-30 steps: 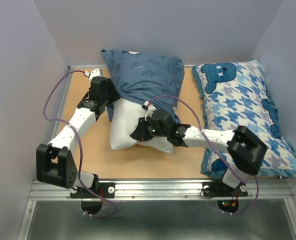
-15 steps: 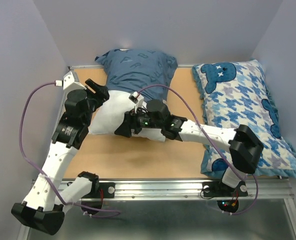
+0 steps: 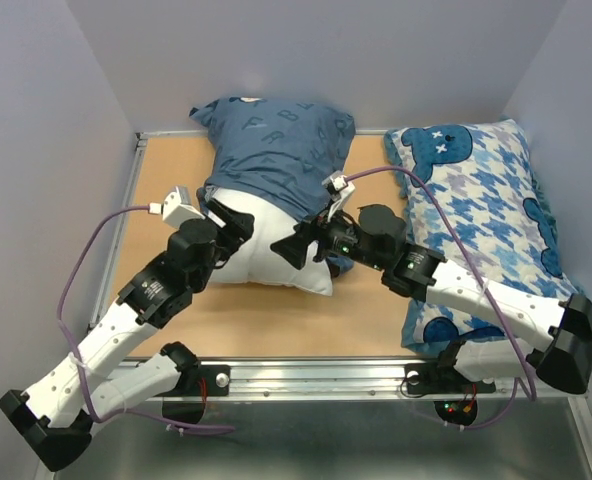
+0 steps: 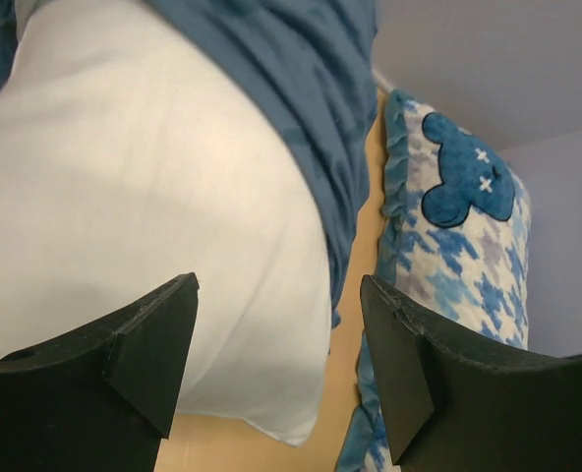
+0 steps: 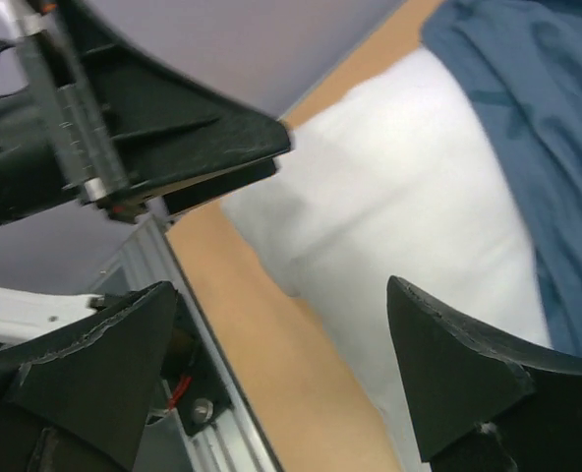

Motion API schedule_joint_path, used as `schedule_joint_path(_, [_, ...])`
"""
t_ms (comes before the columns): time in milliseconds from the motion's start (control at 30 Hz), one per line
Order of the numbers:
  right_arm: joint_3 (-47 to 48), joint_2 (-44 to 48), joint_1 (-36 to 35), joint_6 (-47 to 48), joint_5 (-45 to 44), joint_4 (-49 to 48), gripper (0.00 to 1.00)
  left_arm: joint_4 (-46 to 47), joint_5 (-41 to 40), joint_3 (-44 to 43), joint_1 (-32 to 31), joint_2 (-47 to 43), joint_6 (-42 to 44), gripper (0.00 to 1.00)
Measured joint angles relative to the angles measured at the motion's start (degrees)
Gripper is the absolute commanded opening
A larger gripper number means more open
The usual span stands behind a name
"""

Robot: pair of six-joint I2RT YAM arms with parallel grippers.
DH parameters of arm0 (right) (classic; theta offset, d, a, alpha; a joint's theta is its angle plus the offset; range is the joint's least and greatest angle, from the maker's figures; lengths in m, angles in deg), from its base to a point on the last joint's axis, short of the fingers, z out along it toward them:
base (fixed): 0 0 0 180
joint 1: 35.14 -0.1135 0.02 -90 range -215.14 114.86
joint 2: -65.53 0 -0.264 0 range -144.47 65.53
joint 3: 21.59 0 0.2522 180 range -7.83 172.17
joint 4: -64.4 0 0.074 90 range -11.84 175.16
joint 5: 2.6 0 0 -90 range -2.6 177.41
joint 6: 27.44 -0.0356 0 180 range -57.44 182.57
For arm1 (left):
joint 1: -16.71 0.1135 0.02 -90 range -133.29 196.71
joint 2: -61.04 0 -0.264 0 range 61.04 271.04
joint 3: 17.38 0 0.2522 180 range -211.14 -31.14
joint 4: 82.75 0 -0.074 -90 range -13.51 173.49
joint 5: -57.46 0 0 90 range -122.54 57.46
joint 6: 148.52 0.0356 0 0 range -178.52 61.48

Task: Remove the pillowcase from the pillow

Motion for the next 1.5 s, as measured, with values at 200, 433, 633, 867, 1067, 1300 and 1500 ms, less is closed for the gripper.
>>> schedule_joint_path(200, [-8.1, 1.3, 7.6, 2.1, -5.2, 5.2, 0.97, -3.2, -3.2, 4.4, -8.9, 1.5, -8.3, 0.84])
schedule_joint_path(433, [-12.3, 0.9, 15.8, 2.6, -2.9, 5.8, 0.97, -3.5, -5.9, 5.6, -22.1, 7.0, -17.3, 0.87])
schedule_joint_path(633, [-12.6, -5.0, 16.8, 2.3, 2.2, 1.2, 0.92, -1.4, -6.5, 7.8, -26.4, 13.9, -22.1, 0.92])
schedule_joint_path(867, [-12.6, -12.2, 16.9, -1.3, 9.5, -6.3, 0.21, 6.2, -8.9, 11.3, -26.8, 16.3, -23.7, 0.99])
schedule_joint_path(1067, [-12.6, -15.3, 16.8, -5.2, 13.7, -9.9, 0.1, 11.5, -9.1, 13.4, -24.0, 19.1, -22.3, 0.99])
schedule_joint_path(1300, [-12.5, -14.5, 16.0, -6.7, 15.0, -10.9, 0.19, 17.3, -5.8, 20.3, -17.4, 14.3, -19.6, 0.75])
schedule_joint_path(1500, [-12.5, -13.0, 15.6, -6.1, 13.9, -9.8, 0.65, 20.1, -2.1, 21.9, -11.9, 12.9, -15.0, 0.0])
